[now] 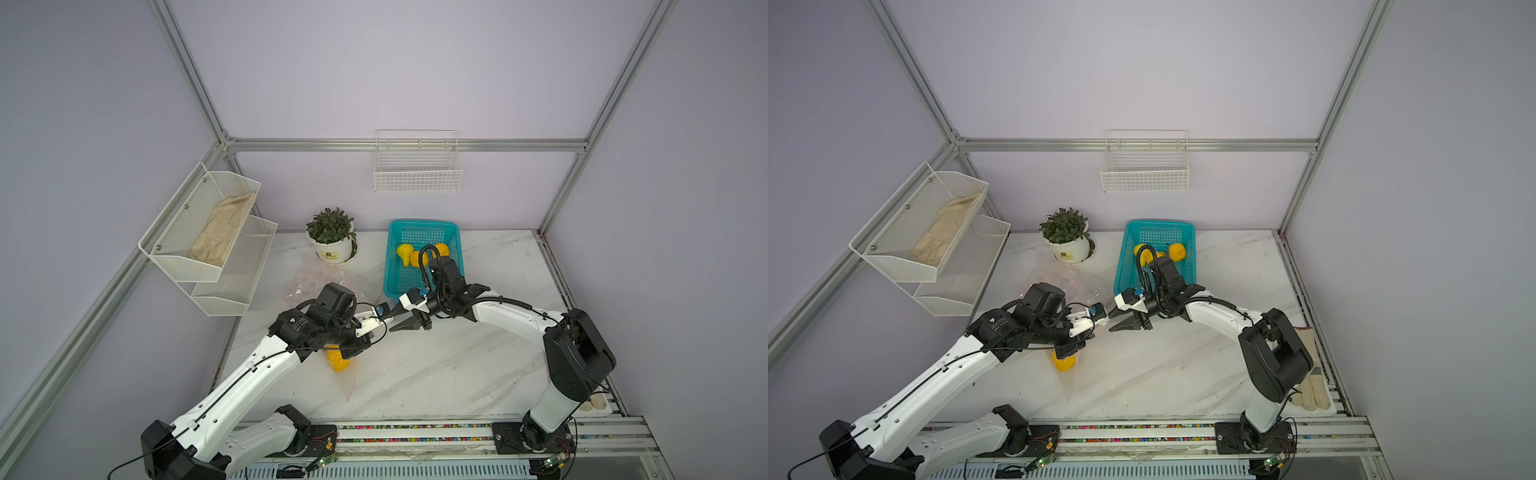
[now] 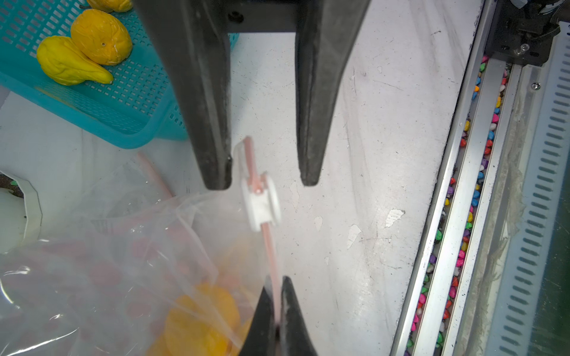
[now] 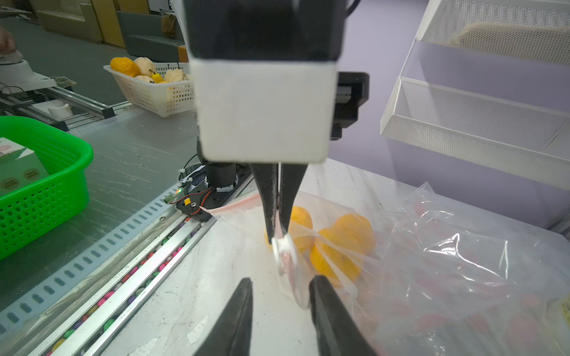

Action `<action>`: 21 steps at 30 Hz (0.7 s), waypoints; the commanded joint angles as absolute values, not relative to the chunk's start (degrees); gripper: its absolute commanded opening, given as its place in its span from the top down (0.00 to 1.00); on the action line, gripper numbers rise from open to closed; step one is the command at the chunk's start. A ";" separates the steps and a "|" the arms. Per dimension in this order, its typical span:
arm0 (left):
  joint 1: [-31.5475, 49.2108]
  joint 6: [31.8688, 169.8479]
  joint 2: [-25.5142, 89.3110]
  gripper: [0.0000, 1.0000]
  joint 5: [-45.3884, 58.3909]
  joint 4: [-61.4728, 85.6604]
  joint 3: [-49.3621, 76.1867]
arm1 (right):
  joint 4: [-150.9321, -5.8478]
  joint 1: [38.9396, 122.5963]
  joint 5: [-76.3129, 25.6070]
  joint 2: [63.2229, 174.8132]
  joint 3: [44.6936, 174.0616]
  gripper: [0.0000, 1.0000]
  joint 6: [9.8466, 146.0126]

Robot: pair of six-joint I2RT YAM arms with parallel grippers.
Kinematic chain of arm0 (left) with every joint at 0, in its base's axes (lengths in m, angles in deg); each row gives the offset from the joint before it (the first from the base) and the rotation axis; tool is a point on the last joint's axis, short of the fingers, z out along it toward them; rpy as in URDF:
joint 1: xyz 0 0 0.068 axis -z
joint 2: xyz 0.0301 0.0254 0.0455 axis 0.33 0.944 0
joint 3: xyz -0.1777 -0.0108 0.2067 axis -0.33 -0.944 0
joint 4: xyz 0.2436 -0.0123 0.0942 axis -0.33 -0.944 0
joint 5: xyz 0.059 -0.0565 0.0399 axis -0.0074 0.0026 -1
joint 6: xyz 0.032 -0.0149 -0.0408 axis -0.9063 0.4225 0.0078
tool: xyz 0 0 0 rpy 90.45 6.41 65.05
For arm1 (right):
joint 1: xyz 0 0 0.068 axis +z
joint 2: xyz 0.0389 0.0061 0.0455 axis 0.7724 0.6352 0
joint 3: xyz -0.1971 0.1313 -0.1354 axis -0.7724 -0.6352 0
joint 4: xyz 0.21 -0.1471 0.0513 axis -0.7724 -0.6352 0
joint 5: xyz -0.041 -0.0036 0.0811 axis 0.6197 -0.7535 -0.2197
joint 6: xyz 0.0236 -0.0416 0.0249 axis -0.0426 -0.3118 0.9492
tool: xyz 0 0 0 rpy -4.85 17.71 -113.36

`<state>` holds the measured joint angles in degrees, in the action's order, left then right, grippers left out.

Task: Open the zip-top bag and take out the pear
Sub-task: Pick up the zipper food storage bag at the center of the board, then unzip the zipper on the zipper food storage bag.

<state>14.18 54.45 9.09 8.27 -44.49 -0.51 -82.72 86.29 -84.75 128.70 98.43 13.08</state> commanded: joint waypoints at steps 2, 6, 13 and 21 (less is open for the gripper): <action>13.73 53.42 8.33 1.00 9.23 -43.37 -1.51 | -82.41 87.12 -85.57 129.47 99.51 0.85 10.79; 13.68 53.47 7.55 1.00 8.81 -43.29 -1.74 | -82.40 87.11 -84.60 129.24 99.12 1.00 10.17; 13.25 56.83 6.33 0.67 8.75 -40.21 -1.44 | -80.98 87.13 -84.08 129.40 99.29 1.00 11.98; 13.26 66.33 4.09 0.41 16.71 -24.75 -3.02 | -74.51 87.12 -82.24 129.07 97.18 1.00 17.91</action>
<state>13.53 61.95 5.05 11.57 -33.87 -0.69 -78.59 86.75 -82.24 129.11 98.05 15.47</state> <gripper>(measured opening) 0.609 0.045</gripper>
